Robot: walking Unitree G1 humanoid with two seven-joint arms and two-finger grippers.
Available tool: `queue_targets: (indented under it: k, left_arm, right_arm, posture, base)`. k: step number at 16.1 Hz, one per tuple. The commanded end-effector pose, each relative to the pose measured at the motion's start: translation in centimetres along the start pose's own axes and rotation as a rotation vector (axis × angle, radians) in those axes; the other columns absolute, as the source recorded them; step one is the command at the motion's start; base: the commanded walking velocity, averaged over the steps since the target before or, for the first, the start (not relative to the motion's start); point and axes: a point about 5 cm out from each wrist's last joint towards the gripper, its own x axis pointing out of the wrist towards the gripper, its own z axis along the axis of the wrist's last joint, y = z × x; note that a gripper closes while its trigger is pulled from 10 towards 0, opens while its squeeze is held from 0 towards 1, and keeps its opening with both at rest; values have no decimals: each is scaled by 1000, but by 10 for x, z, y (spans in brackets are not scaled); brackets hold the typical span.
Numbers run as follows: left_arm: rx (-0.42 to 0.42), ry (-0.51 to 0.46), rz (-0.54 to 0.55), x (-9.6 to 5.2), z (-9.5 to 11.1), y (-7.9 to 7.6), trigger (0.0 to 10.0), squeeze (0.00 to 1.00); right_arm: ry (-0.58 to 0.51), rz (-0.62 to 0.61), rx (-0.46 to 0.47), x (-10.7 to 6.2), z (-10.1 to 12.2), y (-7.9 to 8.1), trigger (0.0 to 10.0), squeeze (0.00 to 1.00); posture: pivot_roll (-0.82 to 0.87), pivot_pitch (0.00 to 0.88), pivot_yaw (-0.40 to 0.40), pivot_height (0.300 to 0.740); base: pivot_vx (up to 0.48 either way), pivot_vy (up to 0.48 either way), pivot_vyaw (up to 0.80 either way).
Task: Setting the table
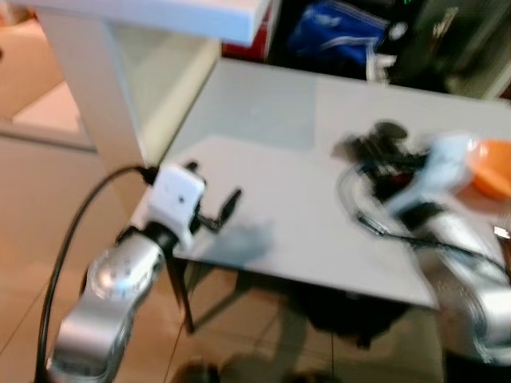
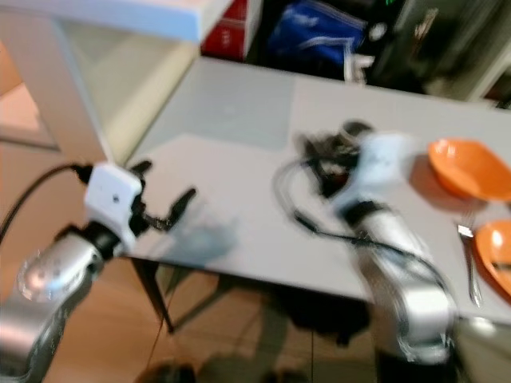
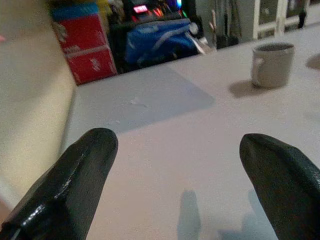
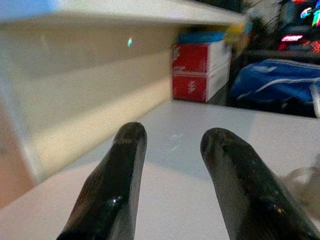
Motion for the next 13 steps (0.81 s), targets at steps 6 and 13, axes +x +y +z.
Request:
queue_targets:
  k: [6,13]
  left_arm:
    - [-18,-2,156,8,-2,7,10000,0]
    - [28,28,265,8,-10,15,10000,0]
  right_arm:
    - [218,-77,-197,-1,-46,-7,10000,0]
    - [192,-116,-83,14,-52,-1,10000,0]
  posture:
    - [16,4,-64,740]
    - [24,0,-77,740]
  base:
    - [0,480,0]
    - [0,480,-343]
